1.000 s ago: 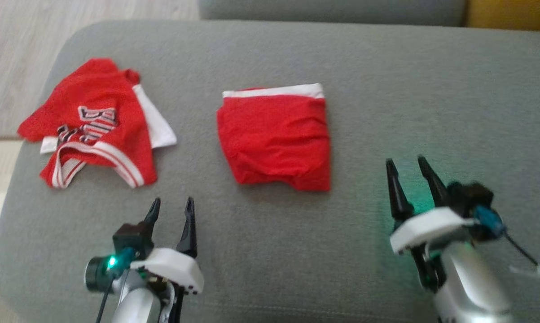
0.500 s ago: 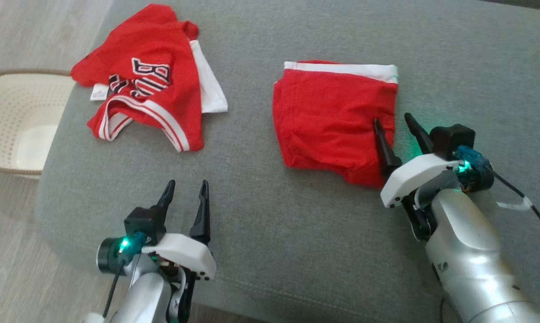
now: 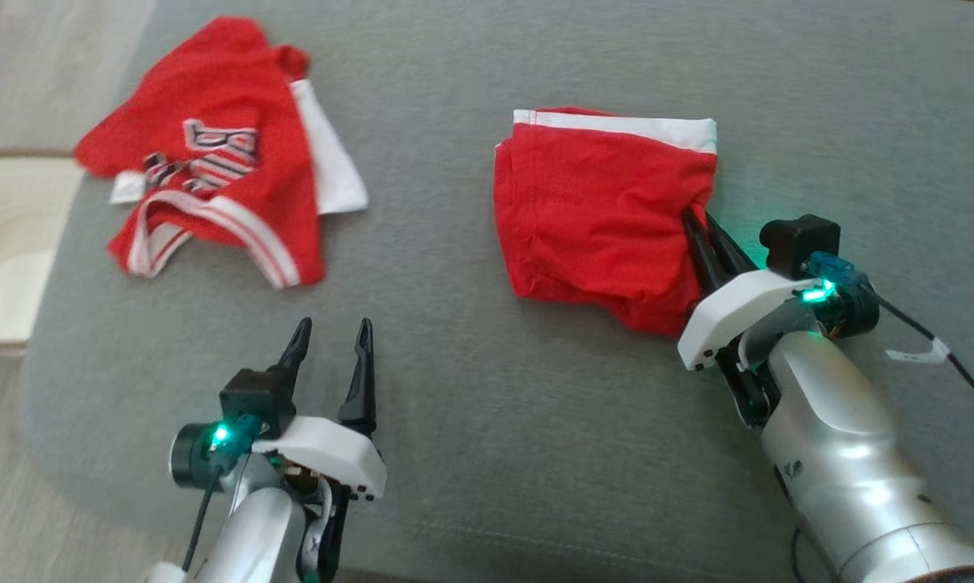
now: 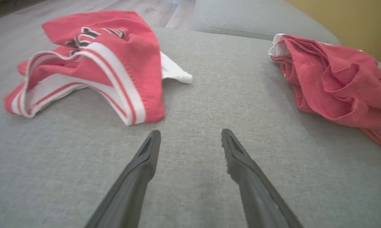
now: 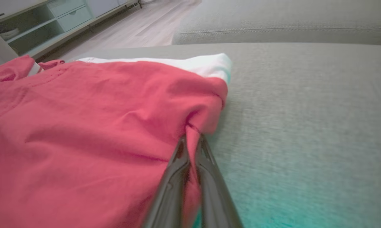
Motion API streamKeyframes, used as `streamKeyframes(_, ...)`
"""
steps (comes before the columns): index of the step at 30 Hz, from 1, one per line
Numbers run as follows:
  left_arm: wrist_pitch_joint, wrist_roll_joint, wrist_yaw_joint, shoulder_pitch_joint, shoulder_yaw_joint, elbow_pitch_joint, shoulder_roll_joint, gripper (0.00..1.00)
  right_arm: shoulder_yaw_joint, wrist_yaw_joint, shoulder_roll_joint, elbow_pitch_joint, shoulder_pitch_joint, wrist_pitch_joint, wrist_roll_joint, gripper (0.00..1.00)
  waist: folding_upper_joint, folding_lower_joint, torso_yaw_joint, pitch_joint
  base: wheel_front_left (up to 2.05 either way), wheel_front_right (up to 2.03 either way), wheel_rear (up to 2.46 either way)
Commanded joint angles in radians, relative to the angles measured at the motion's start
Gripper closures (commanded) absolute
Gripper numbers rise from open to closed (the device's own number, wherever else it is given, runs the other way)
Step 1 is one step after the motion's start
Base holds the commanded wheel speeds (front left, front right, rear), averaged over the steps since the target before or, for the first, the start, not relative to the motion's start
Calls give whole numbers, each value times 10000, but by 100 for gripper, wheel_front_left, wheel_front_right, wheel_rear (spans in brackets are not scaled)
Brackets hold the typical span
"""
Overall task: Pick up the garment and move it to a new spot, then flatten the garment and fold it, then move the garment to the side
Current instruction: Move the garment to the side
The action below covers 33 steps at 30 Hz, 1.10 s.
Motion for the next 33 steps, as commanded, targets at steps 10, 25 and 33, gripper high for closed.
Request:
streamKeyframes(10,-61,383,-245,-557,319,-231,146,0,717,65,122,-311,276,-388,795,100,0,0,-3647,-491,0,0,0)
streamKeyframes(25,-61,785,-556,-580,395,-202,146,0,989,65,122,-635,957,-552,1390,100,0,0,-6348,-531,0,0,0)
streamKeyframes(33,-61,1006,-729,-467,302,-348,146,0,515,65,122,-427,679,-583,850,100,0,0,-6400,-235,0,0,0)
